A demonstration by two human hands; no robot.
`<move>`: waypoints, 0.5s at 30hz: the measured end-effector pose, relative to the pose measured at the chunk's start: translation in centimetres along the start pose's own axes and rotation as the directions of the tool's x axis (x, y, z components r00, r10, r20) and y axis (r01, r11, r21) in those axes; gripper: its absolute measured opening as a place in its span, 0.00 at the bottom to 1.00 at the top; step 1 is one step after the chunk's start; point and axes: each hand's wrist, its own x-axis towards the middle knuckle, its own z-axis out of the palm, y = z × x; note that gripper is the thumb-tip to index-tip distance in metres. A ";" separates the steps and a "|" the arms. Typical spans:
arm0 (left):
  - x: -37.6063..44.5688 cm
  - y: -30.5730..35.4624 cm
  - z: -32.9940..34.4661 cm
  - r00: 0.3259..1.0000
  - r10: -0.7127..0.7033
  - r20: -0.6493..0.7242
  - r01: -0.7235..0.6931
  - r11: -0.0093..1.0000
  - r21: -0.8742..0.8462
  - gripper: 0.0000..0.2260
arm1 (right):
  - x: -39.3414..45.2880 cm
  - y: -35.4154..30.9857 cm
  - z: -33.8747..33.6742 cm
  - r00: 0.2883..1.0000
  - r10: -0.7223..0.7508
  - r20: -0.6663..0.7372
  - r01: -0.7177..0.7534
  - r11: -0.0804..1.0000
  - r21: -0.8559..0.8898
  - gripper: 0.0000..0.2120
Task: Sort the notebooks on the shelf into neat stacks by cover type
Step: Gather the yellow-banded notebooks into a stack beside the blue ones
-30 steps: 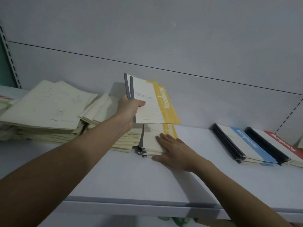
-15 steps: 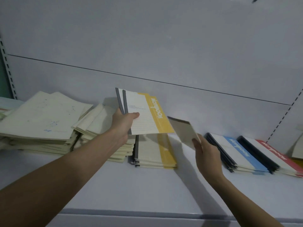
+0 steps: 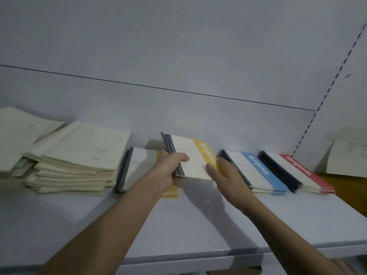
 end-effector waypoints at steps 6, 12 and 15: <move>2.1 -2.5 4.5 0.996 0.034 -0.084 -0.007 0.952 0.305 0.13 | 3.1 3.5 0.1 0.958 0.287 -0.007 -0.285 0.948 -0.142 0.17; 3.7 -4.1 5.7 0.982 0.132 -0.132 0.024 0.615 0.788 0.28 | 3.0 5.5 1.2 0.990 0.137 0.024 -0.093 0.782 -0.617 0.21; 3.5 -4.7 5.8 0.972 0.190 -0.137 0.034 0.462 0.886 0.30 | 4.5 5.5 0.9 0.988 0.117 0.104 -0.025 0.776 -0.631 0.22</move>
